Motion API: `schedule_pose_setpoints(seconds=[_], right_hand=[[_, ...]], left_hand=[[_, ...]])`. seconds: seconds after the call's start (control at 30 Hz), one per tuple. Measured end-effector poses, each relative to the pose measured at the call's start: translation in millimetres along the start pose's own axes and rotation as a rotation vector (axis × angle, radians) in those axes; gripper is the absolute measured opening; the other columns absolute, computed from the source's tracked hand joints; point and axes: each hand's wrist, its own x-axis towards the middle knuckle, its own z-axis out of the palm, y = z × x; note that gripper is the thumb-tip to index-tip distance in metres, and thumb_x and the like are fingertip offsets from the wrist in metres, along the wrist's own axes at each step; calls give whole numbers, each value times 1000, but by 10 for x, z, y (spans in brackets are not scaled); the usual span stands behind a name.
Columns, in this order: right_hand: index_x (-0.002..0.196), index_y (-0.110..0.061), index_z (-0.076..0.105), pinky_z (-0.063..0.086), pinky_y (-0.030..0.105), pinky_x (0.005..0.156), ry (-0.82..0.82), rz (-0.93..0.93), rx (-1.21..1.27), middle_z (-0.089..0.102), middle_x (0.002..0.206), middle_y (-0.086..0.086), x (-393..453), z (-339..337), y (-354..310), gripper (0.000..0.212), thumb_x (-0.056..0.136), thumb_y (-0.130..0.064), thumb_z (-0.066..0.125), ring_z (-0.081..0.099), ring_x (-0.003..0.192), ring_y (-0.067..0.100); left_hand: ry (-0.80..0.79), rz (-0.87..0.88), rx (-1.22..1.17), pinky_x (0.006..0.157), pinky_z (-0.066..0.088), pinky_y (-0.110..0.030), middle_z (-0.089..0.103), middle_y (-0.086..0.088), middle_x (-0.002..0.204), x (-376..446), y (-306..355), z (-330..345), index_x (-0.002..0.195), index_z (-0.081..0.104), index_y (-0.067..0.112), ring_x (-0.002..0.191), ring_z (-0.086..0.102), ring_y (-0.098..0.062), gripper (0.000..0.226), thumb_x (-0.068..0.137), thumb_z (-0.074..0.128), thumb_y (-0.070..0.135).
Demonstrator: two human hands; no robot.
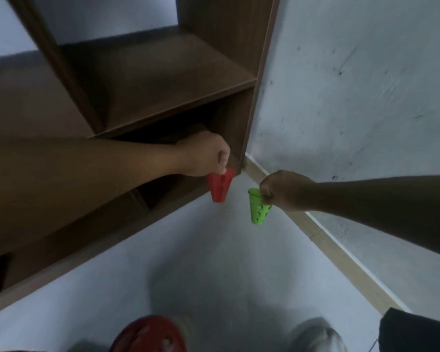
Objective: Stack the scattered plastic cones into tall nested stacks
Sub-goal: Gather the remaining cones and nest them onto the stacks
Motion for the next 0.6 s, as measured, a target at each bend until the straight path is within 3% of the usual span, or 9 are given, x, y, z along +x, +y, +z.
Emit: schedule_pose_setpoints(seconds=[0.13, 0.27, 0.43, 0.6], right_hand=[[90, -23, 64, 44, 28, 79, 82, -39, 74, 46, 91, -3, -356, -261, -152, 16, 95, -38, 61, 54, 93, 21], [99, -16, 72, 49, 31, 86, 174, -38, 128, 61, 105, 5, -620, -528, -331, 17, 93, -31, 65, 60, 99, 24], [102, -16, 74, 50, 33, 86, 274, -90, 163, 71, 102, 4, -1001, -857, -738, 18, 92, -29, 67, 64, 98, 23], [94, -10, 74, 50, 35, 84, 350, -129, 202, 71, 95, 7, -1464, -1070, -1033, 18, 93, -26, 67, 63, 93, 23]], left_hand=[[75, -20, 89, 70, 51, -28, 66, 11, 78, -471, 159, -383, 74, 68, 26, 78, 64, -5, 13, 83, 77, 27], [128, -56, 177, 72, 52, -29, 66, 13, 78, -939, 329, -645, 80, 72, 22, 77, 62, -4, 9, 83, 78, 28], [198, -76, 202, 62, 40, -13, 65, 15, 77, -1695, 634, -923, 85, 74, 19, 70, 58, 1, 8, 84, 77, 27], [277, -134, 100, 62, 48, -11, 70, 11, 75, -2371, 902, -1055, 86, 72, 17, 67, 63, 7, 11, 87, 74, 28]])
